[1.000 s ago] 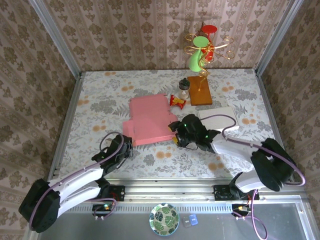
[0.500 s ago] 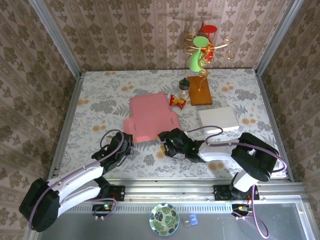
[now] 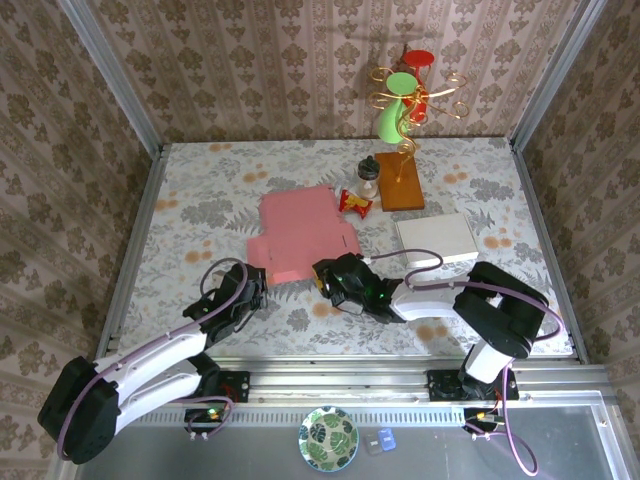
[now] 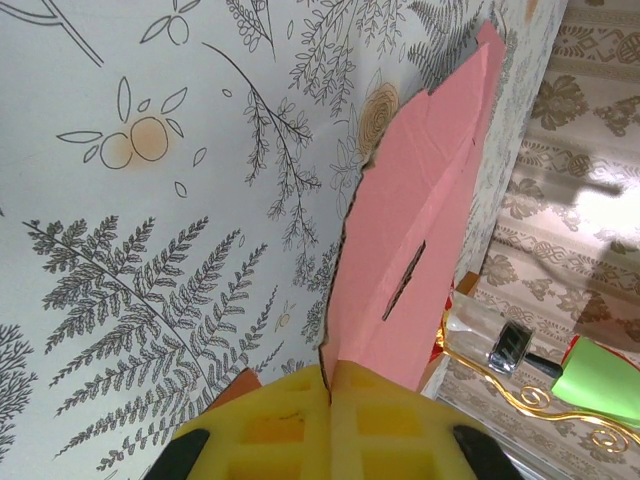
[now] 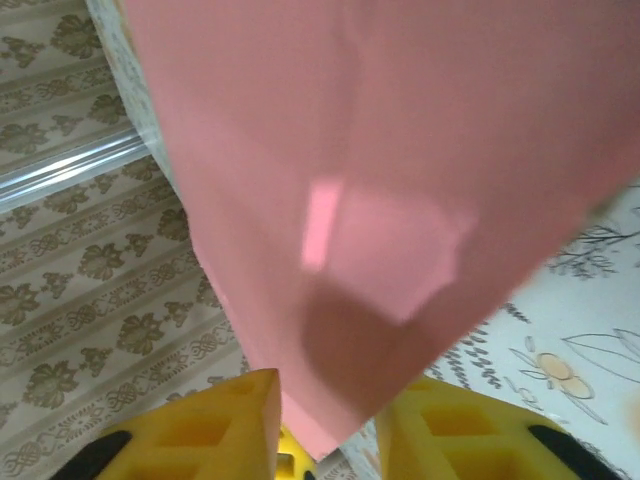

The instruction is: Fold the paper box

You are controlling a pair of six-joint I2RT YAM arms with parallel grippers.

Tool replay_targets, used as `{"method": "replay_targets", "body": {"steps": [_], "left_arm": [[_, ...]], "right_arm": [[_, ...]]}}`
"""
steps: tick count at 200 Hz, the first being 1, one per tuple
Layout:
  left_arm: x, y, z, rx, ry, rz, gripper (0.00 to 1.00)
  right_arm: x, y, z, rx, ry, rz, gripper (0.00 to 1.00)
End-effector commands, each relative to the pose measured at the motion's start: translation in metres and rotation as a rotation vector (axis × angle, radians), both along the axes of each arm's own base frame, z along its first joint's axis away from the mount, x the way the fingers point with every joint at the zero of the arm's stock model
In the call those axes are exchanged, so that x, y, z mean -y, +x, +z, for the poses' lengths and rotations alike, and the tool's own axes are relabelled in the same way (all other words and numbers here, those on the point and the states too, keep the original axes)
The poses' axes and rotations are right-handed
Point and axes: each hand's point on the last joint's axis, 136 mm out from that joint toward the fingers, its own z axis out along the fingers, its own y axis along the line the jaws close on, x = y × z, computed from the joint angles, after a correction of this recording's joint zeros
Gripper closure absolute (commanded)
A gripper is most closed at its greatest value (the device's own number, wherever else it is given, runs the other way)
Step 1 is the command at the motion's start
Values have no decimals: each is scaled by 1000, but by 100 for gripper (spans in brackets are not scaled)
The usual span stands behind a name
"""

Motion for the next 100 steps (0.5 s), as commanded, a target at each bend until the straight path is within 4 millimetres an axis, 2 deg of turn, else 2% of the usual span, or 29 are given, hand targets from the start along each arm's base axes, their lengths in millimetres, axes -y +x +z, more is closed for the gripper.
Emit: {"method": "replay_targets", "body": {"steps": [1, 34, 100], "left_arm": [[7, 1, 12, 8, -19, -13, 100], [8, 1, 14, 12, -20, -14, 100], [9, 1, 15, 14, -20, -12, 100]], "right_arm": [[0, 14, 18, 65, 14, -57, 76], [3, 16, 24, 80, 13, -64, 83], [9, 14, 28, 77, 3, -76, 88]]}}
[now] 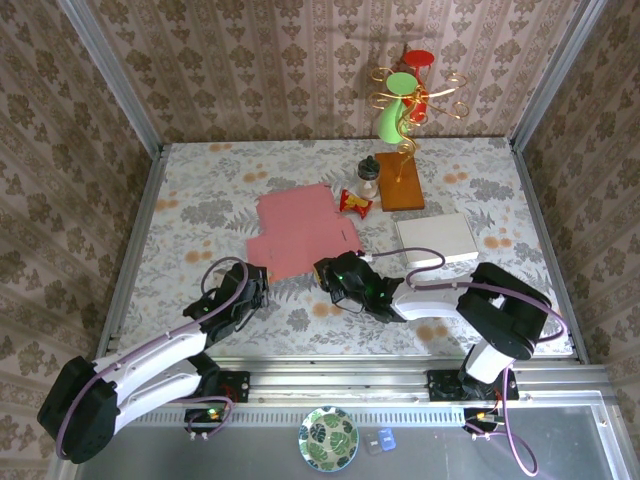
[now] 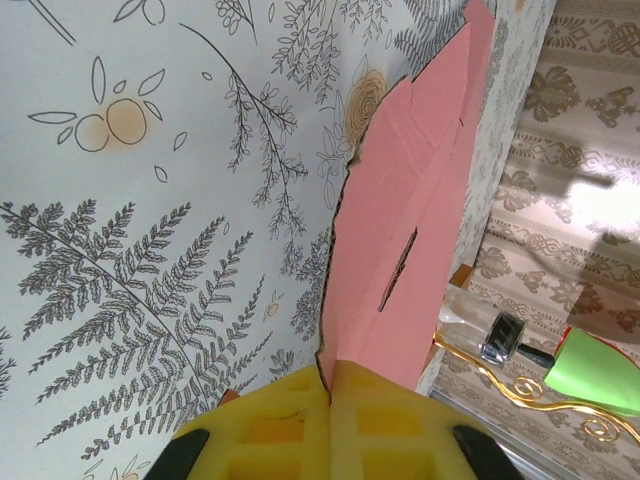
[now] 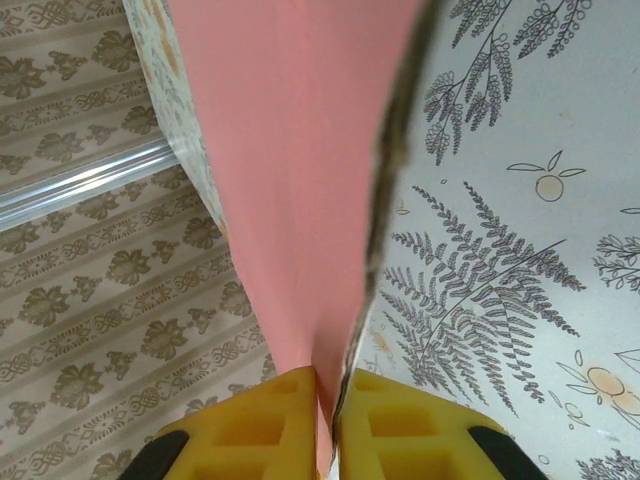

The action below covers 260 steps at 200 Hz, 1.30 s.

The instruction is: Fold the paper box

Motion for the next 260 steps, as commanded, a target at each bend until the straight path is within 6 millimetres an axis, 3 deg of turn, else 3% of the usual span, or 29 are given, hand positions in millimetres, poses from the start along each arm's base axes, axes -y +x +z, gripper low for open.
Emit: {"method": "replay_targets", "body": {"steps": [1, 173, 260], "left_arm": [[4, 1, 10, 3, -13, -1, 100], [9, 1, 15, 13, -24, 9, 100], [11, 1, 17, 12, -32, 11, 100]], "right_arm": [[6, 8, 17, 41, -3, -48, 88], [13, 20, 20, 52, -5, -83, 80], [14, 24, 23, 63, -6, -89, 86]]}}
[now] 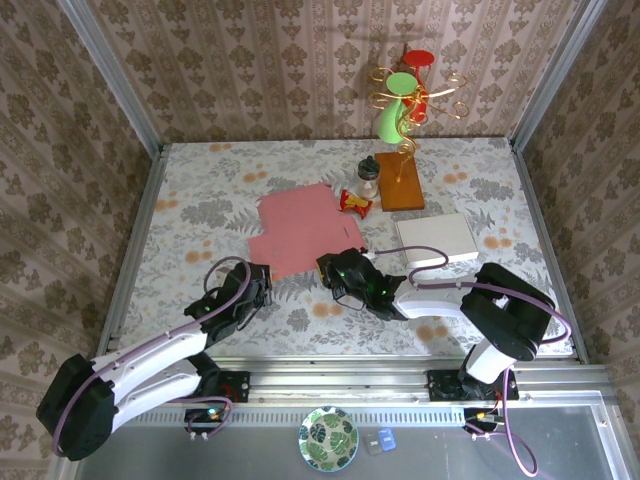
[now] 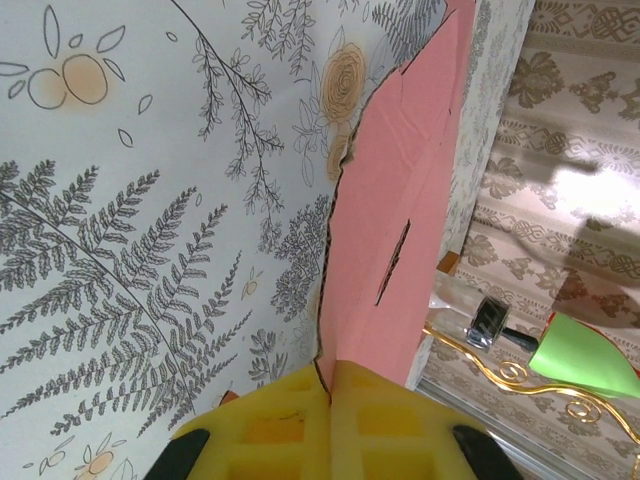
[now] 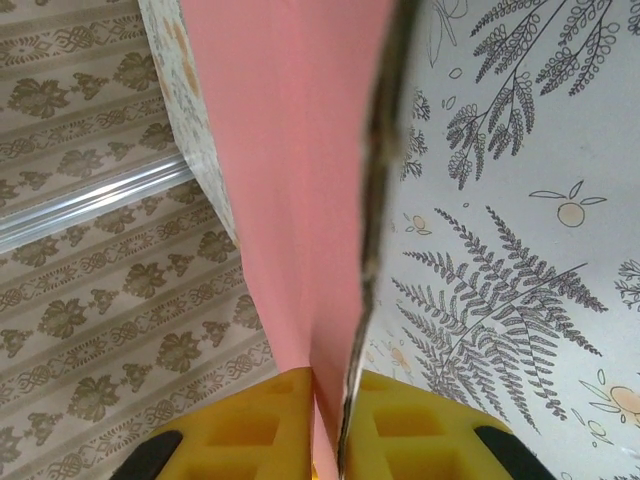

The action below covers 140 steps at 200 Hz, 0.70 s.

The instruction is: Fold the paper box

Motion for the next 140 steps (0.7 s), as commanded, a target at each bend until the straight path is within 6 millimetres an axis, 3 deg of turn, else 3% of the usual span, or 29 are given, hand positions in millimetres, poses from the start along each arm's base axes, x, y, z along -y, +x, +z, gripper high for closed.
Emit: {"method": "replay_targets", "body": {"steps": [1, 38, 62, 90, 140], "left_arm": [[2, 1, 6, -8, -11, 15, 100], [3, 1, 12, 9, -5, 0, 100], [0, -1, 28, 34, 44, -36, 76], [-10, -11, 50, 52, 139, -110, 61], [-40, -41, 87, 67, 354, -245, 53]], "right_arm": [[4, 14, 18, 54, -3, -48, 87], [4, 15, 26, 68, -13, -36, 94], [4, 16, 37, 80, -28, -19, 100], [8, 19, 66, 113, -51, -6, 100], [13, 22, 125, 157, -74, 6, 100]]}}
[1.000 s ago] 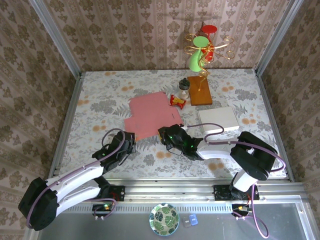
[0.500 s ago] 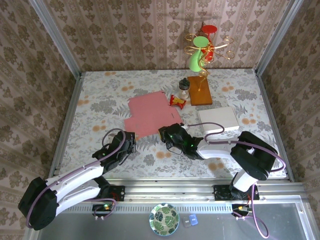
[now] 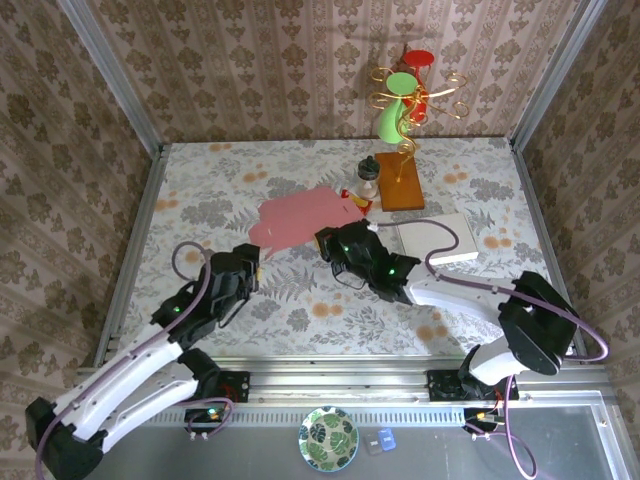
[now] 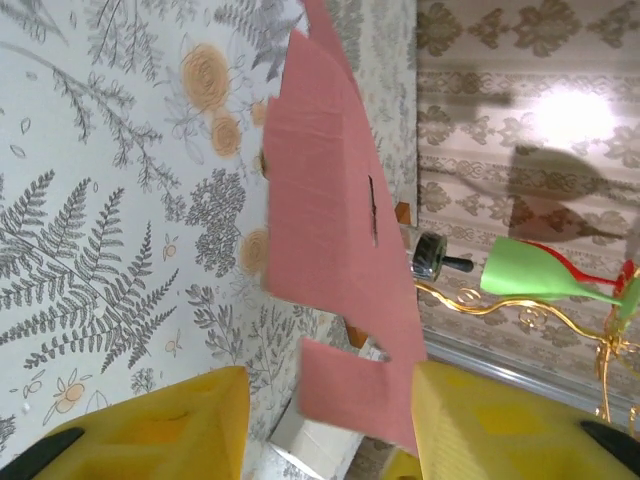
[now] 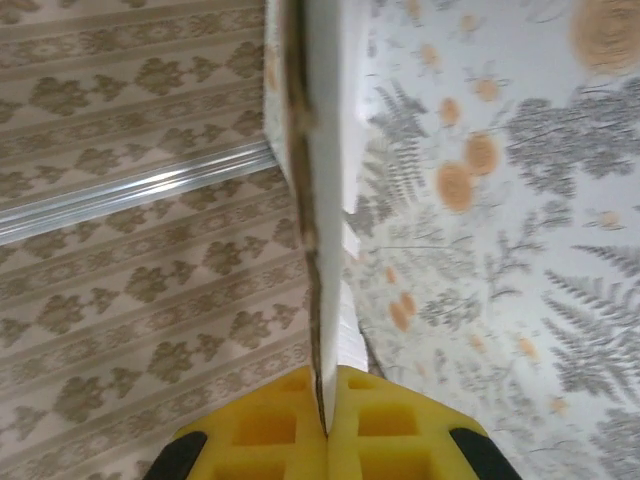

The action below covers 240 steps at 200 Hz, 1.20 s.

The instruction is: Fold the paper box

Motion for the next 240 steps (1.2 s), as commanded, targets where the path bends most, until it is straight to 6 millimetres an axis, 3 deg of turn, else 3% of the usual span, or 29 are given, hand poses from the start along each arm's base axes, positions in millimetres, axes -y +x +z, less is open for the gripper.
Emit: {"method": "replay_targets", "body": {"steps": [1, 27, 31, 48, 83, 123, 155, 181, 202, 240], "left_arm": [[-24, -23, -3, -45, 229, -91, 53], [-42, -27, 28, 20, 383, -134, 54], [-45, -26, 36, 40, 410, -140, 54], [-52, -22, 65, 95, 535, -177, 55], [-51, -6, 111, 203, 707, -256, 56], [-46, 13, 142, 274, 786, -299, 57], [-39, 24, 143, 285, 770, -348, 58], [-28, 31, 125, 235, 735, -437, 58], [-22, 36, 107, 184, 694, -505, 58], [-18, 35, 82, 134, 668, -563, 58]], "right_arm": [[12, -1, 26, 22, -71, -10, 100], [15, 0, 49, 32, -83, -17, 100], [18, -2, 65, 53, -62, -20, 100], [22, -6, 85, 54, -64, -17, 100], [38, -18, 123, 51, -76, -33, 100], [57, -38, 150, 26, -60, -78, 100], [74, -65, 153, -65, -100, -108, 100], [76, -81, 145, -156, -111, -121, 100], [72, -75, 131, -174, -132, -144, 100], [57, -30, 96, -144, -65, -162, 100]]}}
